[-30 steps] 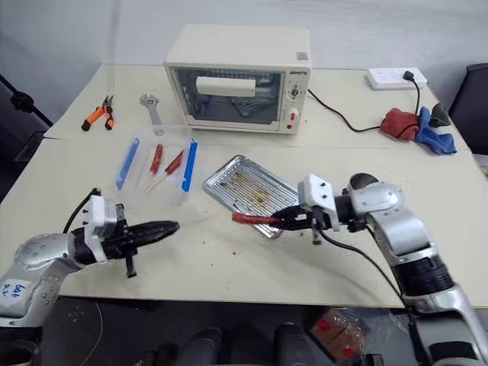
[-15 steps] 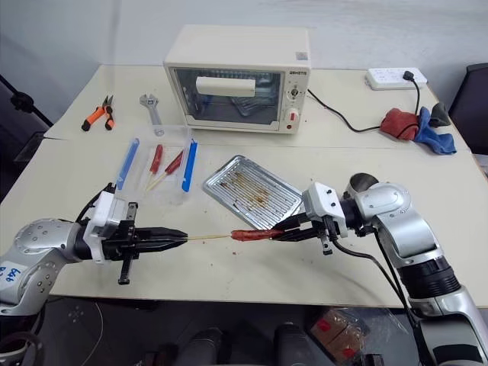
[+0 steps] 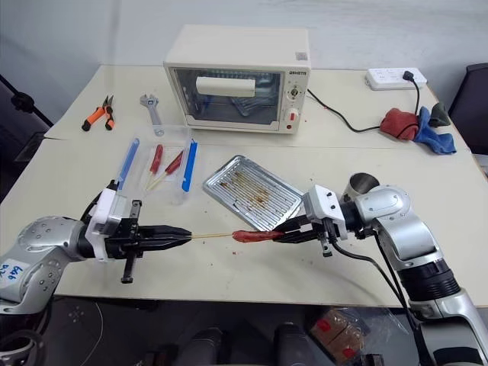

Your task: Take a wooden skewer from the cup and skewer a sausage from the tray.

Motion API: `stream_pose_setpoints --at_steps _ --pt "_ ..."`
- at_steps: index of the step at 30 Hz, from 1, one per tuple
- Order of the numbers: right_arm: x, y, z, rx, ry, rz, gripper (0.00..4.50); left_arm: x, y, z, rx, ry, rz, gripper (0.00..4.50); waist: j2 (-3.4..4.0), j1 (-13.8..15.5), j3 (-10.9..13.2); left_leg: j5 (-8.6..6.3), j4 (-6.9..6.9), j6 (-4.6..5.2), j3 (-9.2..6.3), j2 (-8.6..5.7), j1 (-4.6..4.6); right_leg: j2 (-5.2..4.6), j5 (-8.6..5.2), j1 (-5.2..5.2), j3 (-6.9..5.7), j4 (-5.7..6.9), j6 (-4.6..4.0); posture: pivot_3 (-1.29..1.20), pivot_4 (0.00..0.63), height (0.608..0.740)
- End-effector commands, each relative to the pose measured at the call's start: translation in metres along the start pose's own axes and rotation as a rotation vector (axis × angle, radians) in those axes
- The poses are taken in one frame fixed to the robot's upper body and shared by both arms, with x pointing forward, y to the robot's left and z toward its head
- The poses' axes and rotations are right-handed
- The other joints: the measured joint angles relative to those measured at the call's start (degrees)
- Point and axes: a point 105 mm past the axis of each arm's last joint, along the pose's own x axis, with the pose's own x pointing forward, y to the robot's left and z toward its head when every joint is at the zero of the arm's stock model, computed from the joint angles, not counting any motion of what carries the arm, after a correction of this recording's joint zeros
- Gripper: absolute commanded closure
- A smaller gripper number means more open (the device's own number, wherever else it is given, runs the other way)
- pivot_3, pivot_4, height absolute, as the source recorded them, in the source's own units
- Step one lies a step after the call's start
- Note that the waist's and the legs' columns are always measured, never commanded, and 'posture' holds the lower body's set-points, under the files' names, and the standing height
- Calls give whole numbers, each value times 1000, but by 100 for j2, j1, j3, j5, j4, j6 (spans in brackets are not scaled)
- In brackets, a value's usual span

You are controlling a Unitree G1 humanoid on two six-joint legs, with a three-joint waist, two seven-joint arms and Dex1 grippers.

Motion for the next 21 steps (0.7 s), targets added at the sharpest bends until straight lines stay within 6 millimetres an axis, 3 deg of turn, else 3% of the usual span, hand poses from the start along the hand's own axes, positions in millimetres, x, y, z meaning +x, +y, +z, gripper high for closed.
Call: stream_pose_setpoints --at_steps 1,12,21 --pt "2 -1 10 -32 -39 -2 3941 6 -7 8 24 -21 -48 4500 0 1 0 0 0 0 0 0 0 0 0 0 0 0 0 0 150 740" --pt "-8 -1 1 -17 -23 -15 3941 0 -7 5 6 -4 -36 4500 0 0 0 0 1 0 0 0 0 0 0 0 0 1 0 0 150 740" --pt "-5 0 3 -22 -29 -1 3941 1 -6 2 1 -8 -23 4500 0 2 0 0 3 0 0 0 0 0 0 0 0 2 0 0 150 740"
